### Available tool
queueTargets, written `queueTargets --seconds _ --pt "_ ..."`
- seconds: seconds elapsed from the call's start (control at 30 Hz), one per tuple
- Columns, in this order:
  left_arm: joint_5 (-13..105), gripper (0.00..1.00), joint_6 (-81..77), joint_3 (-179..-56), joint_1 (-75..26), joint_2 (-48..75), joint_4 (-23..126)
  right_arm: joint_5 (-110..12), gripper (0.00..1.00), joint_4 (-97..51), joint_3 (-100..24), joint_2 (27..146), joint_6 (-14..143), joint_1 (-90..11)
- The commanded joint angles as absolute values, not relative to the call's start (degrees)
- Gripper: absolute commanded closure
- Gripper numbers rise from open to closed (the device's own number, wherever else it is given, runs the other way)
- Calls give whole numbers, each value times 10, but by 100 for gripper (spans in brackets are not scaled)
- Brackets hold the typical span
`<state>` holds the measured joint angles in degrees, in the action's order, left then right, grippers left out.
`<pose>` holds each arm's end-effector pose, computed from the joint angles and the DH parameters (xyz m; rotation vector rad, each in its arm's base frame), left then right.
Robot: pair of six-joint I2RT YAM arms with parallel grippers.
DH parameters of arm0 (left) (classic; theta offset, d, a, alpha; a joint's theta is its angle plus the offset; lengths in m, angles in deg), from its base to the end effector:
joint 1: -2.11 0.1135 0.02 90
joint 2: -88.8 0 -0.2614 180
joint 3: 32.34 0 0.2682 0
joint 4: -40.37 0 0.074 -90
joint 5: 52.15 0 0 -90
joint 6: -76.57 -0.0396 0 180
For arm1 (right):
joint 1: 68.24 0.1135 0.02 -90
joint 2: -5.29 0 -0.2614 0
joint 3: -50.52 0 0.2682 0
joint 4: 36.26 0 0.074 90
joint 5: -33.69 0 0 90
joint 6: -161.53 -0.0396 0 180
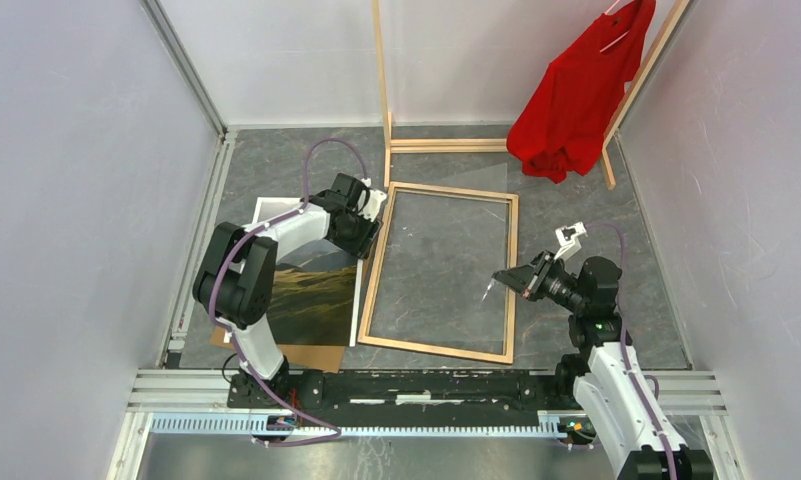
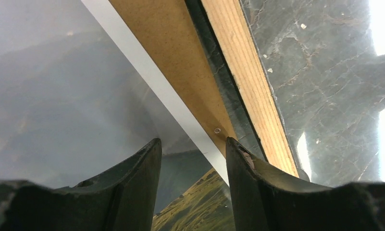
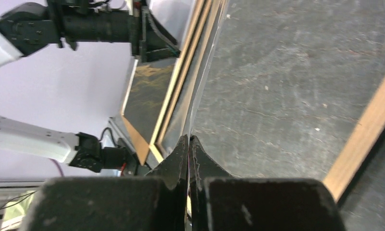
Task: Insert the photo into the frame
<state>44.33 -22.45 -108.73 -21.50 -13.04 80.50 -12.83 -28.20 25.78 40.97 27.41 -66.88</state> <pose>0.3305 -0.1493 0.1509 0.7973 2.6051 -0.2278 0.1674 0.0312 0.1816 0.1924 1.9975 1.2421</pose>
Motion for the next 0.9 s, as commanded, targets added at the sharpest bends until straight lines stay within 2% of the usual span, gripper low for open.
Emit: queueTargets --seconds 0.0,0.4,0.67,0.87 --pt "453 42 -236 -1091 -219 -143 789 -74 100 -421 262 404 183 -671" --pt "472 43 -241 -1105 -209 -107 815 -43 100 -587 269 403 10 -671" --pt "460 43 -224 -1186 -98 -81 851 -38 100 -605 204 414 -26 -667" --pt "465 43 -219 -1205 -35 -71 857 -40 100 -683 173 420 -98 -654"
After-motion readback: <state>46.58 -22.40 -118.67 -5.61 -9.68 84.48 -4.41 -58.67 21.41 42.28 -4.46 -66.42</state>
